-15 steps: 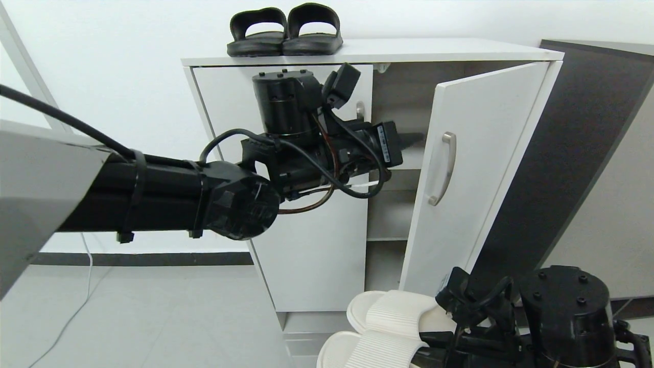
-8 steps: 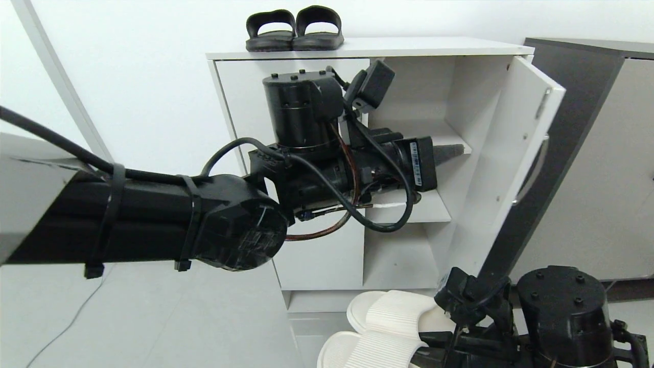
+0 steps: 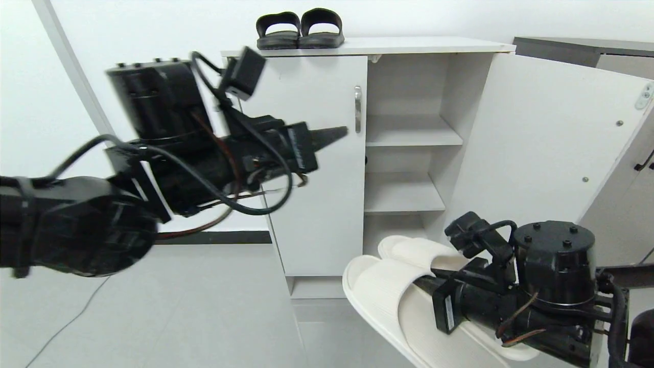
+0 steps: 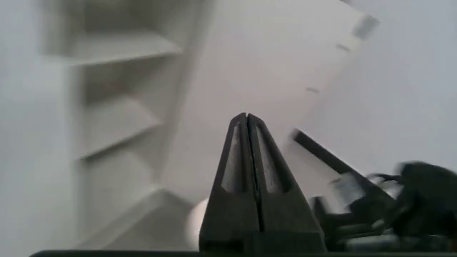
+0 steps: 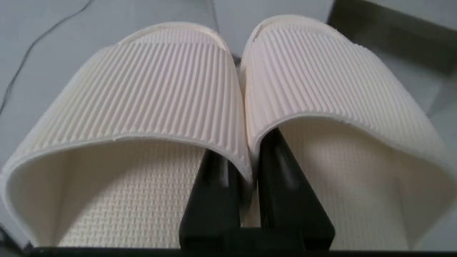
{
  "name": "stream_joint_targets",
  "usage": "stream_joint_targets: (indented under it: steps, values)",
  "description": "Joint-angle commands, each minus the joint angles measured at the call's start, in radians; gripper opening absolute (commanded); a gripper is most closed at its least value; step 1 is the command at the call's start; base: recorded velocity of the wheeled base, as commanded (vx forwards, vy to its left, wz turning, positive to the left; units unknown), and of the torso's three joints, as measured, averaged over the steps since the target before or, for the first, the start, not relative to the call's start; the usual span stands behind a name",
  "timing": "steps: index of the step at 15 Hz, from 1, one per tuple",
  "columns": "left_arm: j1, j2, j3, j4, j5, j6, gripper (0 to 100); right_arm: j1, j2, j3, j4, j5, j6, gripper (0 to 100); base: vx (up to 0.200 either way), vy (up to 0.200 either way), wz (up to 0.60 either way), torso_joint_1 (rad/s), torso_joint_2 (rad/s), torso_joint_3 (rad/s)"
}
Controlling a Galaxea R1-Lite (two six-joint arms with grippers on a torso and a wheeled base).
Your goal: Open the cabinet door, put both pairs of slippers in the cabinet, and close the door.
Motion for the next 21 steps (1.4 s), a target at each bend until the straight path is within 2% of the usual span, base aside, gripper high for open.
stream_joint_targets:
  steps: [1,2,3,4,5,6,7,8,10,12,14,15,16,17,18,19,20,21]
  values:
    - [0.208,-0.304,0.204,0.052,0.092,0.037,0,-0.018,0.044,-0.059,0.000,-0.050,0.024,0,0.000,0.000,0.00,0.000,0.00,0.000]
    - [0.288,-0.468,0.289,0.164,0.124,0.039,0,-0.023,0.081,-0.102,-0.002,-0.107,0.041,0,0.000,0.000,0.00,0.000,0.00,0.000]
    - [0.337,-0.600,0.338,0.280,0.141,0.053,0,-0.023,0.098,-0.129,-0.002,-0.141,0.051,0,0.000,0.000,0.00,0.000,0.00,0.000]
    - [0.389,-0.716,0.365,0.404,0.184,0.077,0,-0.027,0.108,-0.157,-0.002,-0.164,0.061,0,0.000,0.000,0.00,0.000,0.00,0.000]
    - [0.433,-0.844,0.387,0.549,0.264,0.114,0,-0.029,0.121,-0.186,0.002,-0.182,0.065,0,0.000,0.000,0.00,0.000,0.00,0.000]
    - [0.444,-0.959,0.413,0.667,0.339,0.137,0,-0.034,0.137,-0.209,0.002,-0.208,0.065,0,0.000,0.000,0.00,0.000,0.00,0.000]
    - [0.444,-1.037,0.442,0.733,0.389,0.143,0,-0.037,0.147,-0.221,0.002,-0.222,0.064,0,0.000,0.000,0.00,0.000,0.00,0.000]
    - [0.446,-1.132,0.508,0.790,0.466,0.166,0,-0.037,0.153,-0.223,0.002,-0.227,0.064,0,0.000,0.000,0.00,0.000,0.00,0.000]
    - [0.449,-1.293,0.703,0.796,0.570,0.251,0,-0.037,0.156,-0.218,0.002,-0.227,0.064,0,0.000,0.000,0.00,0.000,0.00,0.000]
    - [0.493,-1.414,0.845,0.796,0.593,0.246,0,-0.035,0.170,-0.218,0.002,-0.228,0.064,0,0.000,0.000,0.00,0.000,0.00,0.000]
    - [0.576,-1.508,0.934,0.796,0.597,0.249,0,-0.032,0.182,-0.218,0.000,-0.230,0.064,0,0.000,0.000,0.00,0.000,0.00,0.000]
    - [0.599,-1.554,0.967,0.796,0.595,0.254,0,-0.030,0.188,-0.218,0.000,-0.230,0.064,0,0.000,0.000,0.00,0.000,0.00,0.000]
    - [0.601,-1.560,1.008,0.783,0.592,0.268,0,-0.030,0.193,-0.218,-0.002,-0.230,0.064,0,0.000,0.000,0.00,0.000,0.00,0.000]
    - [0.599,-1.558,1.053,0.702,0.566,0.271,0,-0.030,0.196,-0.218,-0.002,-0.230,0.064,0,0.000,0.000,0.00,0.000,0.00,0.000]
    - [0.599,-1.560,1.068,0.659,0.495,0.278,0,-0.029,0.199,-0.218,-0.002,-0.230,0.064,0,0.000,0.000,0.00,0.000,0.00,0.000]
    - [0.601,-1.560,1.066,0.707,0.465,0.291,0,-0.029,0.203,-0.218,-0.003,-0.230,0.065,0,0.000,0.000,0.00,0.000,0.00,0.000]
    - [0.601,-1.558,1.066,0.710,0.462,0.315,0,-0.029,0.207,-0.218,-0.003,-0.230,0.065,0,0.000,0.000,0.00,0.000,0.00,0.000]
    - [0.599,-1.558,1.066,0.710,0.454,0.323,0,-0.029,0.207,-0.217,-0.005,-0.230,0.065,0,0.000,0.000,0.00,0.000,0.00,0.000]
